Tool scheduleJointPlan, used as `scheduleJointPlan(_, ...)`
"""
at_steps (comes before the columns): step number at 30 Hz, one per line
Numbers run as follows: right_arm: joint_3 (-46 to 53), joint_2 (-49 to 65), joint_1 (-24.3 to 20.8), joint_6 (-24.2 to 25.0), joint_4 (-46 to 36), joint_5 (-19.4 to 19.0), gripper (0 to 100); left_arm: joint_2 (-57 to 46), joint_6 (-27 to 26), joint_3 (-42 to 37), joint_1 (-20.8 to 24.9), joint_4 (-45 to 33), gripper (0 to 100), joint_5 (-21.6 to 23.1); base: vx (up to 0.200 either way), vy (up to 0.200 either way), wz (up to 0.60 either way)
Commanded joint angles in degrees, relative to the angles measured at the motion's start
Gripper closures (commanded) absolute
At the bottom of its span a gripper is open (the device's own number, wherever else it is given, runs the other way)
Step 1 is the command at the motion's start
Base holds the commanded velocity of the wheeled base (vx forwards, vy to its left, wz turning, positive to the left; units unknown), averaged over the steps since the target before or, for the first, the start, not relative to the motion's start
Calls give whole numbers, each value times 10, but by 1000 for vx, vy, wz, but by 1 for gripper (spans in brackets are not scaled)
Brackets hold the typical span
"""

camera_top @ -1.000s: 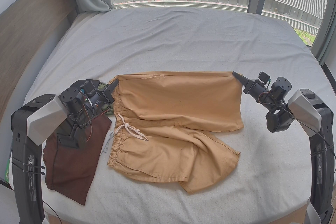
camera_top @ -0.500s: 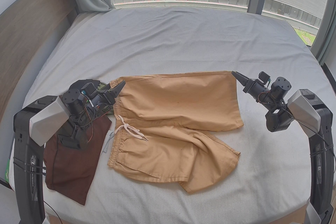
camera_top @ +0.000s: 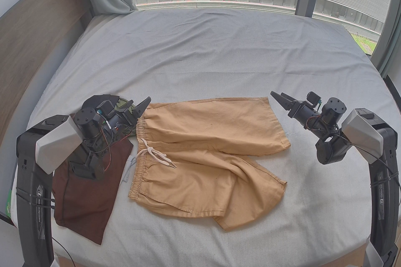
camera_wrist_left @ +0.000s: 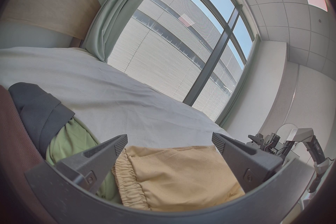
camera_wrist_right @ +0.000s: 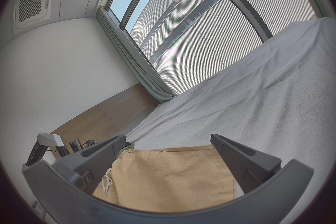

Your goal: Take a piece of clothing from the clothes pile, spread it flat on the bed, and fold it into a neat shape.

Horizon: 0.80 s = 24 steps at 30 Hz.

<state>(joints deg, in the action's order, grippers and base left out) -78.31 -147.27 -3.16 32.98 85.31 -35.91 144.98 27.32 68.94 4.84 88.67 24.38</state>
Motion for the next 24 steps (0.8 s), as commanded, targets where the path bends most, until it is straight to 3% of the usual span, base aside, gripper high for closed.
scheduleJointPlan(1,54,30,-8,0,24,0,0,-19,-3,-29,-2,1,0,1,0,0,0)
scheduleJointPlan(9,127,69,-10,-8,30,10,0,-94,-2,-126,1,1,0,22,0,0,0)
scheduleJointPlan(14,192,111,-20,-43,30,16,0,-151,-2,-189,-2,1,0,46,0,0,0)
scheduleJointPlan(17,231,141,-28,-69,30,17,0,-189,-2,-230,-6,0,0,73,0,0,0)
scheduleJointPlan(24,309,220,-51,-72,30,18,0,-269,-2,-317,-19,0,0,134,0,0,0)
